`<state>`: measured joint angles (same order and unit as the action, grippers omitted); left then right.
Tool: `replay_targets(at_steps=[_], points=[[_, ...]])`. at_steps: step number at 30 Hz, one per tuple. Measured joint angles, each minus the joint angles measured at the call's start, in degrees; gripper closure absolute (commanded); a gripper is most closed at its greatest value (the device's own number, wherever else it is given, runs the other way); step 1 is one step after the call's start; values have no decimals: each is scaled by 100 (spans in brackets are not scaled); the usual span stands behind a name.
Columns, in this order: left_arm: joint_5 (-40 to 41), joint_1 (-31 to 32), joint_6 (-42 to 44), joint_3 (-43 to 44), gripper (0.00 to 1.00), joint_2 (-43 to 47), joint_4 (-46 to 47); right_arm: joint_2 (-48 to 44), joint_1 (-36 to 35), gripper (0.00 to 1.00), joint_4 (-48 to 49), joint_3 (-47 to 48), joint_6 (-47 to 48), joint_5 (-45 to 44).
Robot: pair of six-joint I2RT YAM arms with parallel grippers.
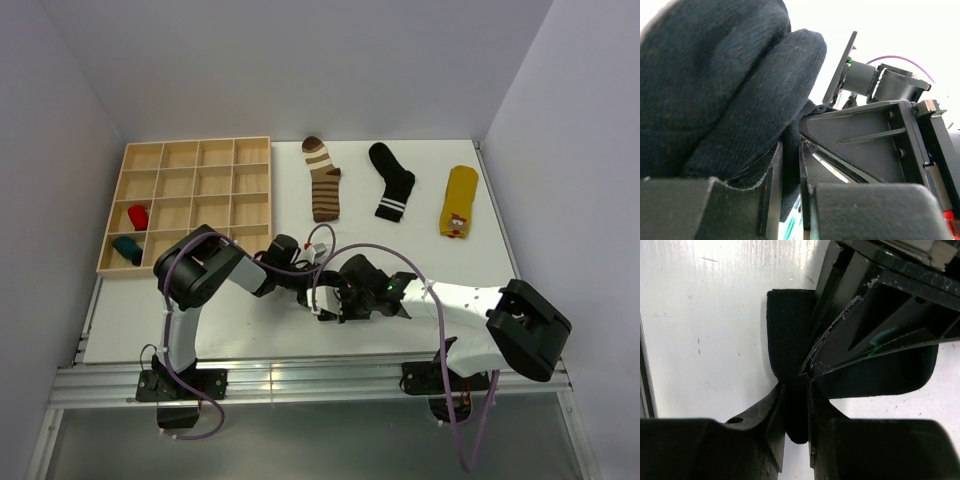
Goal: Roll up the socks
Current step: Roll the sock at the center of the board.
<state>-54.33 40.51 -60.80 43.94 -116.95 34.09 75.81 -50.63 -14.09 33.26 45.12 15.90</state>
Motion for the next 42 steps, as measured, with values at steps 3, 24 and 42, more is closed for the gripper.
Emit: replay_targets(at_steps=[3,24,42], points=[[-20,2,321,210,72,37,-492,42,-2,83,-94,52,61,-17],[1196,-907,1215,319,64,1436,-1261,426,0,85,-822,603,188,-24],[3987,-2048,1187,-1593,60,6321,-990,3165,1029,85,-4122,3624,966,1456]])
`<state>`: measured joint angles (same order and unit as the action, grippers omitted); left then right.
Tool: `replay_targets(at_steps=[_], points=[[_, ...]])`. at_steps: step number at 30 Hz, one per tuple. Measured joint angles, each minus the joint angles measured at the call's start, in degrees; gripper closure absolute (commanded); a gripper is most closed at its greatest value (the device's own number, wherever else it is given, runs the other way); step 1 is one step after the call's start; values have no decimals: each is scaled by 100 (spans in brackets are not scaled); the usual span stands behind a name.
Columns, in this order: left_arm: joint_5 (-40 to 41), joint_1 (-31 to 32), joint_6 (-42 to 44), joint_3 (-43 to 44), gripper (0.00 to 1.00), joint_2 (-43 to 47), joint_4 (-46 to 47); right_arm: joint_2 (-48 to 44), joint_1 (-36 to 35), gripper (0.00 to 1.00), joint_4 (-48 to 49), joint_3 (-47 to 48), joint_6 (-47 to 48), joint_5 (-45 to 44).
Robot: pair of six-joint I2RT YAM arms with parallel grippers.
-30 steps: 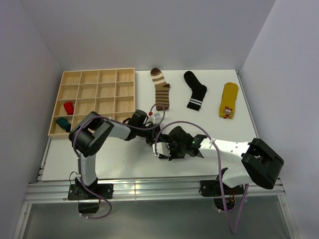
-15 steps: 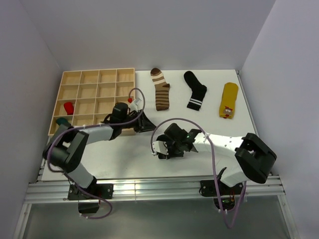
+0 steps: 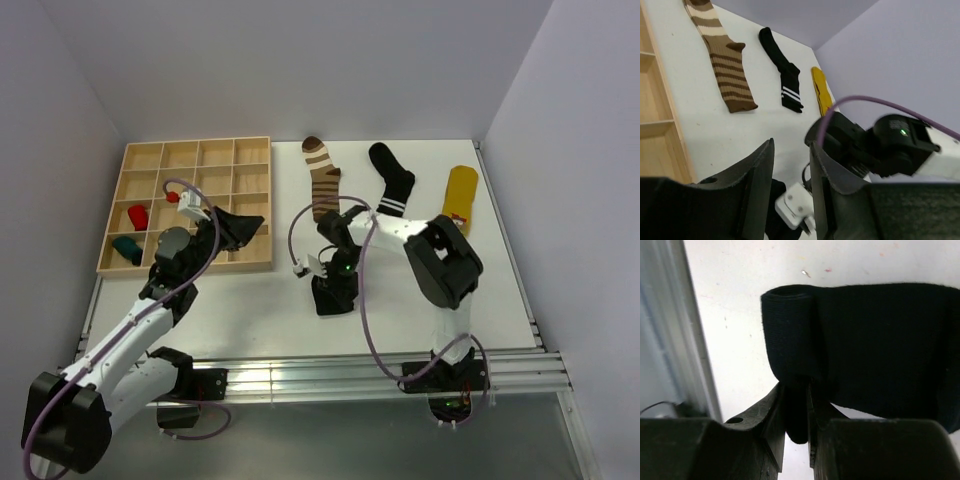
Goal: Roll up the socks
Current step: Roll the sock at the center of the board.
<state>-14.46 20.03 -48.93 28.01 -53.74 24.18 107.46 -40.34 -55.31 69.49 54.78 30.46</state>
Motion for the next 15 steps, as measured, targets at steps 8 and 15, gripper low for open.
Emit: replay_targets(at_steps=[8,15], points=[[968,1676,1519,-225,56,15,39,1497,605,84,-1705,1436,387,890],[1029,2824,2393,-227,53,-1250,68,1884,669,83,-2179,1799,356,992]])
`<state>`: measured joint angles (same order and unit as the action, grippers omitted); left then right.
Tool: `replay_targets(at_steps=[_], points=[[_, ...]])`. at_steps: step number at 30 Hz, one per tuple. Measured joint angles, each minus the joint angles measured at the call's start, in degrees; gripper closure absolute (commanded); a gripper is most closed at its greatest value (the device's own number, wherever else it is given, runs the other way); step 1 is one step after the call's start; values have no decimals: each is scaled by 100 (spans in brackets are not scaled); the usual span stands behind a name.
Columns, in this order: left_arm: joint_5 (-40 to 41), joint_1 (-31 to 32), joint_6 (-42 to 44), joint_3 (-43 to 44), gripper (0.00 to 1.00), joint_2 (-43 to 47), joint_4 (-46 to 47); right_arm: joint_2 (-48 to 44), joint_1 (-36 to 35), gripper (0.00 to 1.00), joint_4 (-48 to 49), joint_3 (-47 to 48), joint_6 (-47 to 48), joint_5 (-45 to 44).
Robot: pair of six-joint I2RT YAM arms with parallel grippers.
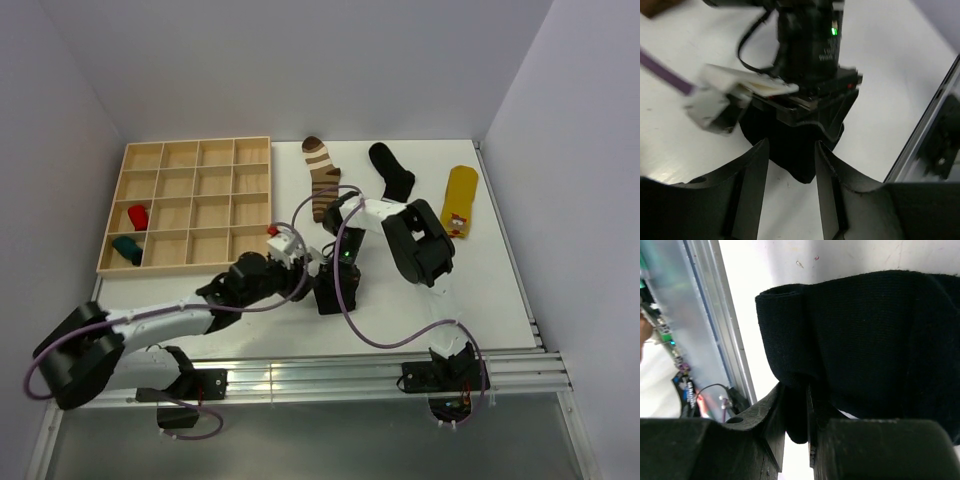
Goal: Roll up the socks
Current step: Roll the sock at the center of the board.
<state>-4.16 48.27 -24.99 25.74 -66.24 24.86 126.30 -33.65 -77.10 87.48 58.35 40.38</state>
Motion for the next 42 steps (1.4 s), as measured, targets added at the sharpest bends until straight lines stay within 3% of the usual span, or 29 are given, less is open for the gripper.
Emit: replay_targets(at_steps=[5,13,33,37,40,42], points=[[-20,527,396,367,51,-1132,-28,74,7,83,-107,28,-81,24],[-212,739,636,610,50,-1858,286,131,7,83,-149,28,-205,48],[-820,892,603,750,54,-2815,859,170,55,83,-133,26,-474,63],[-855,892,560,750,61,-2909,903,177,70,82,-129,20,-525,63],[-898,892,459,750,74,-2973,964,177,79,78,-68,-22,-649,61],[-953,892,389,745,90,-3016,1038,175,94,70,-31,-90,-765,83]])
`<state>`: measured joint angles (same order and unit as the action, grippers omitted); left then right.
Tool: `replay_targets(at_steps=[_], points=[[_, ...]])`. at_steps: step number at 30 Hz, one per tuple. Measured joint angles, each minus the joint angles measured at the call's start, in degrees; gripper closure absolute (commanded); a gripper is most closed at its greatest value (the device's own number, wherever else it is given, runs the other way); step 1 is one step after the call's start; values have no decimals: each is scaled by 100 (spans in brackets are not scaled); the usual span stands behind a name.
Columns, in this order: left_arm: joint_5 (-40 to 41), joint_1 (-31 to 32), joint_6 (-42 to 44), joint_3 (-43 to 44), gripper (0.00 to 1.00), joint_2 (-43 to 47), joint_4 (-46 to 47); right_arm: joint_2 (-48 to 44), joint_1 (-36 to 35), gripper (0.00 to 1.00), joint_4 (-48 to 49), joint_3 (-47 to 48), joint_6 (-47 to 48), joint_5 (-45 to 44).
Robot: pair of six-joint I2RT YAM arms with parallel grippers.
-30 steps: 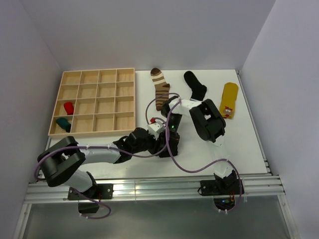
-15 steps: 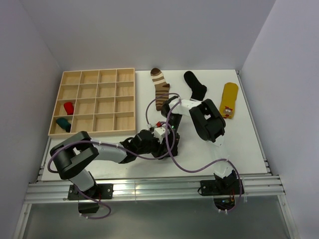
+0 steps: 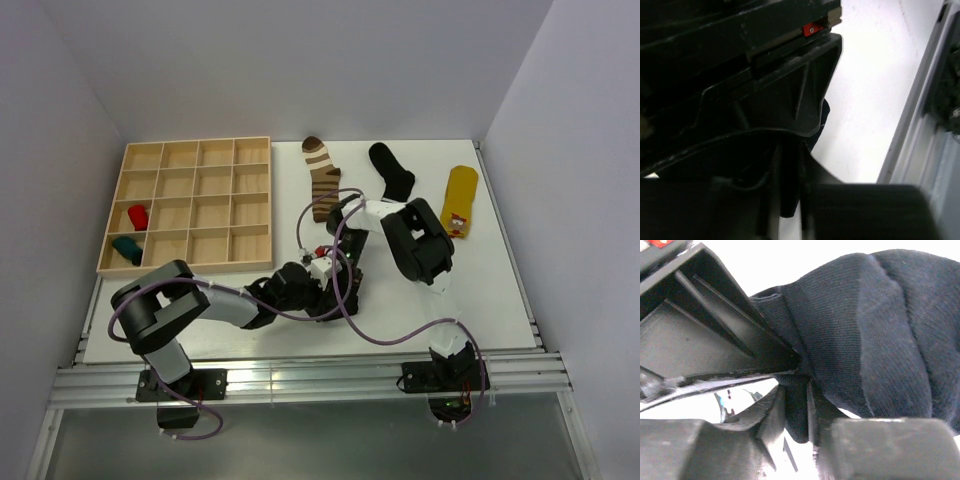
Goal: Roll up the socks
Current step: Roll the sock at the center of the board.
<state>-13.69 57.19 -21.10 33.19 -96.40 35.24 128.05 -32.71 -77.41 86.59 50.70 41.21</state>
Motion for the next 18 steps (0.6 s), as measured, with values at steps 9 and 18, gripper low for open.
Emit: replay_targets(at_steps=[9,18], points=[[-227,-164,-713,-463,100,-247,1180,-774,199,52,907,-695,-614,116],[-1270,-839,-1624,-584,100,-704,1886,-2011,1471,51,2149,-1097,-1027,195]])
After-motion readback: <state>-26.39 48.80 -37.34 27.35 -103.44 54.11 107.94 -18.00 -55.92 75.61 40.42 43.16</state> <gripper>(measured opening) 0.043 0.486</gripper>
